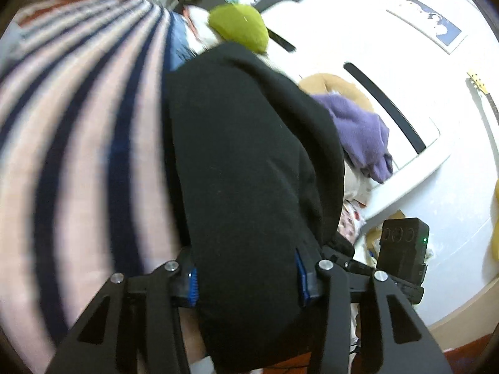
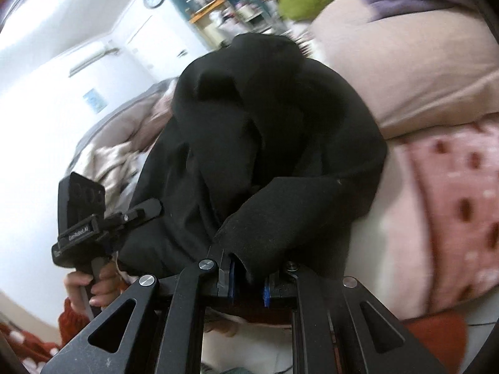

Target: Fold large clothes

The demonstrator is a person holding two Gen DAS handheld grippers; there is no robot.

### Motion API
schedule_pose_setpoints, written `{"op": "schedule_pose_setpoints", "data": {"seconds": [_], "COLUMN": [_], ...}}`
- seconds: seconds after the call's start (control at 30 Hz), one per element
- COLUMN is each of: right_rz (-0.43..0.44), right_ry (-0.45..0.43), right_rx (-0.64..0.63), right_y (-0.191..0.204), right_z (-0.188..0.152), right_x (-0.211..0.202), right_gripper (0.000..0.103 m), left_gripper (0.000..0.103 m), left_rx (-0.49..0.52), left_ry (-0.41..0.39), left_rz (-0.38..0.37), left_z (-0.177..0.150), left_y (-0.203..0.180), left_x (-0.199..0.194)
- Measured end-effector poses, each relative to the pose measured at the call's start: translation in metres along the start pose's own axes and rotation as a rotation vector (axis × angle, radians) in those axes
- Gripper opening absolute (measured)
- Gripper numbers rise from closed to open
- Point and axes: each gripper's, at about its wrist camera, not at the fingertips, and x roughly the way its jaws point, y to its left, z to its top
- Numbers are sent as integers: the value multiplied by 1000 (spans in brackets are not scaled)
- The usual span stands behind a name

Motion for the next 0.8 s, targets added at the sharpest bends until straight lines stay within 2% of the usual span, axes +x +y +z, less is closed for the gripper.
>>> {"op": "schedule_pose_setpoints", "data": {"seconds": [0.1,0.23,0.3,0.33,0.37,0.4,0.43,0.53,0.57,0.67,0.8], "right_rz": [102,177,184,184,175,144,99,20,13,12,82], "right_ry": [73,147,186,209,220,223,216,160,133,58,140], "right_rx": [-31,-61,-71,-90,-110,-148,-189,-204,-198,-206,-236], "right_y": [26,51,53,54,53,53,53,49,48,45,57], "right_z": [-3,-4,3,7,9,12,15,34,38,68,88], "right_x": [32,64,65,61,56,46,34,11,8,3,46], "right_gripper": [7,13,35,41,51,57,57,62,66,75,76], "left_gripper": [44,57,61,65,72,76,83,86,87,87,88], "left_rx": [27,-44,-38,-19,3,28,52,94,96,101,115], "left_ry": [1,40,31,21,12,7,4,5,9,37,57], "left_rz": [89,144,161,167,179,193,200,186,182,184,211], "left_z": [0,-7,-11,-13,-14,-14,-14,-13,-13,-17,-25], "left_y": [13,37,40,39,36,34,30,23,21,19,18], "left_x": [-37,-50,-54,-56,-60,-63,-66,-71,-69,-60,-53]}}
